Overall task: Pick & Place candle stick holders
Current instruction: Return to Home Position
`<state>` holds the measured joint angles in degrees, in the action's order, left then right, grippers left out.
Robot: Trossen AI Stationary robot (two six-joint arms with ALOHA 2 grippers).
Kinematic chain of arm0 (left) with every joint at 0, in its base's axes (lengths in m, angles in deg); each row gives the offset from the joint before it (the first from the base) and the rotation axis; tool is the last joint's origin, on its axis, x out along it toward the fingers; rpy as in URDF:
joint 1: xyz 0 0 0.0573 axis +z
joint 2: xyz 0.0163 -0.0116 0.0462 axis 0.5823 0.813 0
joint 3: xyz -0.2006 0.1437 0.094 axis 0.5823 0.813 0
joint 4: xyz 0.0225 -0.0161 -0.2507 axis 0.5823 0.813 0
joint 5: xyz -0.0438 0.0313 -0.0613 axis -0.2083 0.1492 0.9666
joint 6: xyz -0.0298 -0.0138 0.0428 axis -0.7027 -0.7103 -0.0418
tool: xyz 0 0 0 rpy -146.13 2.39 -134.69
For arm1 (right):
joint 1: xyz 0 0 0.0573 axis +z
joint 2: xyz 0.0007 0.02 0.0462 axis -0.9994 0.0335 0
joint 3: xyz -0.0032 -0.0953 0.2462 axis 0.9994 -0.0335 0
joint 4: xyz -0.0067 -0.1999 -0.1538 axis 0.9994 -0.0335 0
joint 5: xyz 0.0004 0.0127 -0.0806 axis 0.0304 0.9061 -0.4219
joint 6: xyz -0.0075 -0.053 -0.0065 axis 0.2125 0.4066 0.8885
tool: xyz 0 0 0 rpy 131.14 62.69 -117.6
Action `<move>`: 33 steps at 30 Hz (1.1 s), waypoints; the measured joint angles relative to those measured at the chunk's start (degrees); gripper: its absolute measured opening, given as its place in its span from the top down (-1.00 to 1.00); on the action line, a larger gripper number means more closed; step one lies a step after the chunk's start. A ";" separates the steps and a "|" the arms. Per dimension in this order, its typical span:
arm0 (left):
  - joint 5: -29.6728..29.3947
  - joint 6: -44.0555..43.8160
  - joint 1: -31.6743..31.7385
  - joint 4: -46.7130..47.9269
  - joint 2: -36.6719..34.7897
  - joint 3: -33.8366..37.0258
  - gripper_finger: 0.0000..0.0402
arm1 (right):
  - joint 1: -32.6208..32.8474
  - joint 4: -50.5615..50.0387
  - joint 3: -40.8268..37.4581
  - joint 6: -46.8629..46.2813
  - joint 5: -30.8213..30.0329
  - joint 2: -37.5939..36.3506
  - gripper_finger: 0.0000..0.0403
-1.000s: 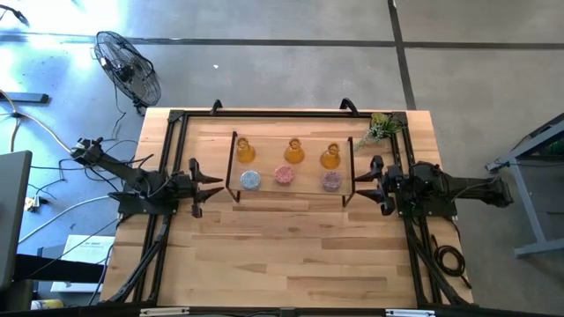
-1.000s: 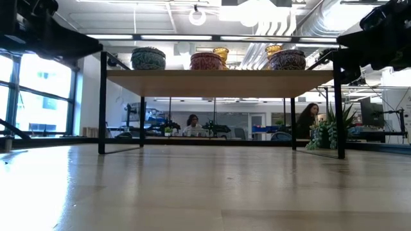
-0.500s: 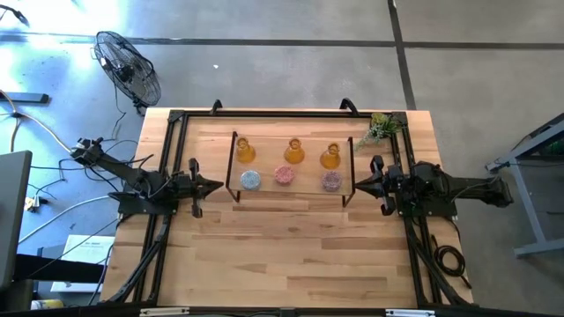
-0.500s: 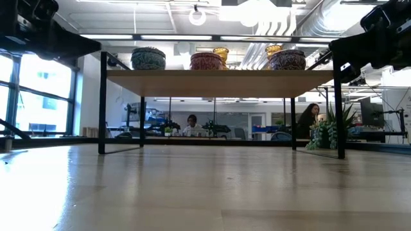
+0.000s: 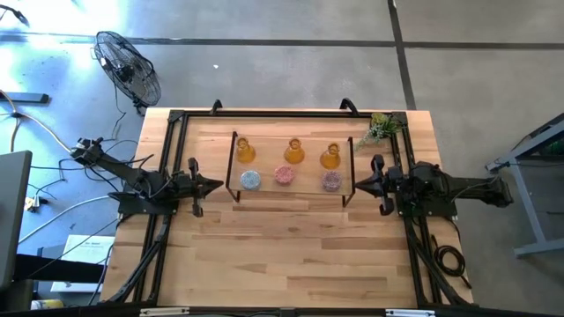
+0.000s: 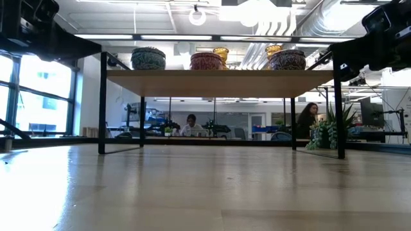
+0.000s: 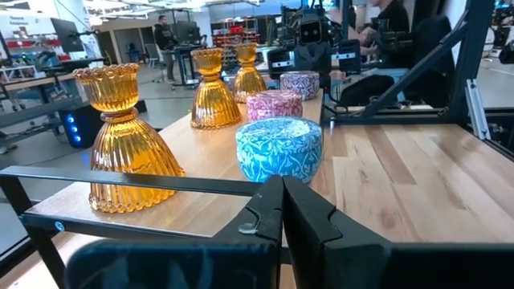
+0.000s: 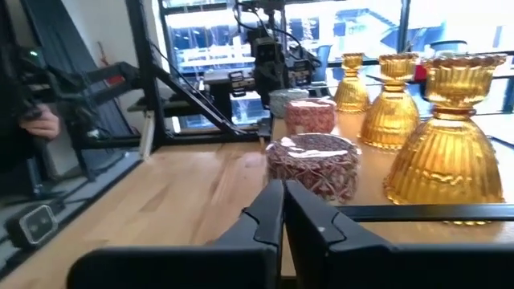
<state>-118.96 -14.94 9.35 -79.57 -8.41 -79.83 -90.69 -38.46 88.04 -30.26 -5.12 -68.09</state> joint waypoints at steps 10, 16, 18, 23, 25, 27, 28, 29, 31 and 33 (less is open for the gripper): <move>0.45 -0.02 0.00 0.06 0.04 -0.02 0.98 | 0.00 -0.42 0.02 0.52 -2.83 0.01 0.92; 0.48 -0.02 0.00 0.06 0.04 -0.04 0.98 | 0.00 -0.42 0.02 0.52 -2.81 0.02 0.91; 0.48 -0.02 0.00 0.06 0.04 -0.04 0.98 | 0.02 -0.42 0.02 0.52 -2.81 0.02 0.91; 0.50 -0.02 0.00 0.04 0.04 -0.04 0.98 | 0.01 -0.42 0.02 0.52 -2.81 0.01 0.90; 0.52 -0.02 0.00 0.04 0.04 -0.04 0.98 | 0.00 -0.42 0.02 0.52 -2.79 0.02 0.90; 0.52 -0.02 0.00 0.04 0.07 -0.04 0.98 | 0.02 -0.42 0.02 0.52 -2.81 0.02 0.91; 0.52 -0.03 0.00 0.04 0.04 -0.04 0.98 | 0.02 -0.42 0.02 0.52 -2.79 0.02 0.91; 0.52 -0.02 0.00 0.04 0.04 -0.04 0.98 | 0.01 -0.42 0.02 0.52 -2.80 0.02 0.92; 0.55 -0.02 0.00 0.04 0.05 -0.04 0.98 | 0.00 -0.42 0.02 0.52 -2.79 0.01 0.92; 0.55 -0.04 0.00 0.04 0.07 -0.04 0.98 | 0.02 -0.42 0.02 0.52 -2.79 0.02 0.91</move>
<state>-118.42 -14.98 9.35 -79.53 -8.34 -79.88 -90.67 -38.88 88.07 -29.74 -7.91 -68.08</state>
